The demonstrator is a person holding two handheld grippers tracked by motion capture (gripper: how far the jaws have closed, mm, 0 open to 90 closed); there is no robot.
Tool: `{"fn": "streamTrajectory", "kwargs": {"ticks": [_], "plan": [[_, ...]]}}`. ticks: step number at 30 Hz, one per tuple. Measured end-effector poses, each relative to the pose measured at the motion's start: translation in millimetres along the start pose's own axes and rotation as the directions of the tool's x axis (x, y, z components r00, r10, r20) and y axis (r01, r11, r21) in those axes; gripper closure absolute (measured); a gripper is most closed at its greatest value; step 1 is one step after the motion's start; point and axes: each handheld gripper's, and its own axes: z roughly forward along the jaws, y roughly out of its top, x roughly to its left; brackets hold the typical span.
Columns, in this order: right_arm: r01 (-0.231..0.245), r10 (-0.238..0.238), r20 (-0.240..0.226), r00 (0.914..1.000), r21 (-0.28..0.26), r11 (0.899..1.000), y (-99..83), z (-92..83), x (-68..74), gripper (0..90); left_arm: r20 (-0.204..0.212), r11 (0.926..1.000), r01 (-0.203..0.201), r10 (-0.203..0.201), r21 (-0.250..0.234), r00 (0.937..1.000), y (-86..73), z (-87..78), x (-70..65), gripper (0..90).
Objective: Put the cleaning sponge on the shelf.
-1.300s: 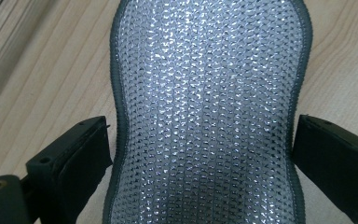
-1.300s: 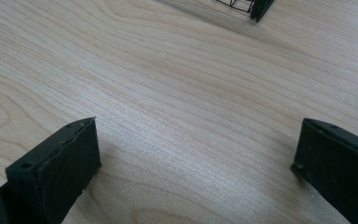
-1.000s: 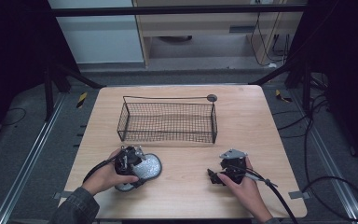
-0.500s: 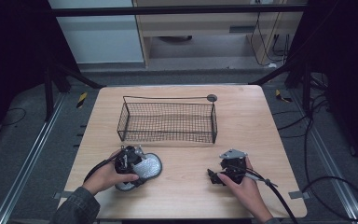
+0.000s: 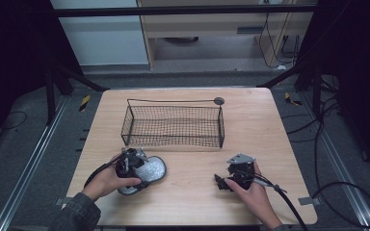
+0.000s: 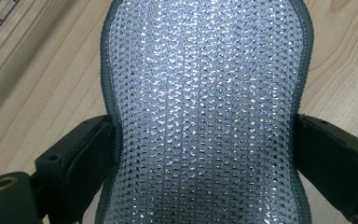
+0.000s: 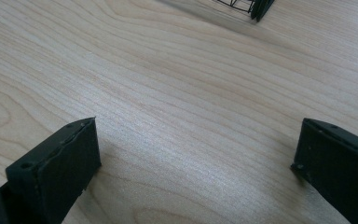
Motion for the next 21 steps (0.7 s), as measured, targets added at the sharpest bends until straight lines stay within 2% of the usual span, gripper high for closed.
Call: {"fn": "streamTrajectory", "kwargs": {"ticks": [9,21], "plan": [[0.0,0.0,0.0,1.0,0.0,1.0,0.0,0.0,0.0,0.4,-0.006,0.9996,-0.014,0.014,-0.024,0.9999,3.9,-8.9,-2.1,5.8],[0.0,0.0,0.0,1.0,0.0,1.0,-0.1,0.0,0.0,0.4,-0.039,0.9978,-0.05,0.048,-0.043,0.9981,10.1,-22.0,-3.9,6.2]]}}
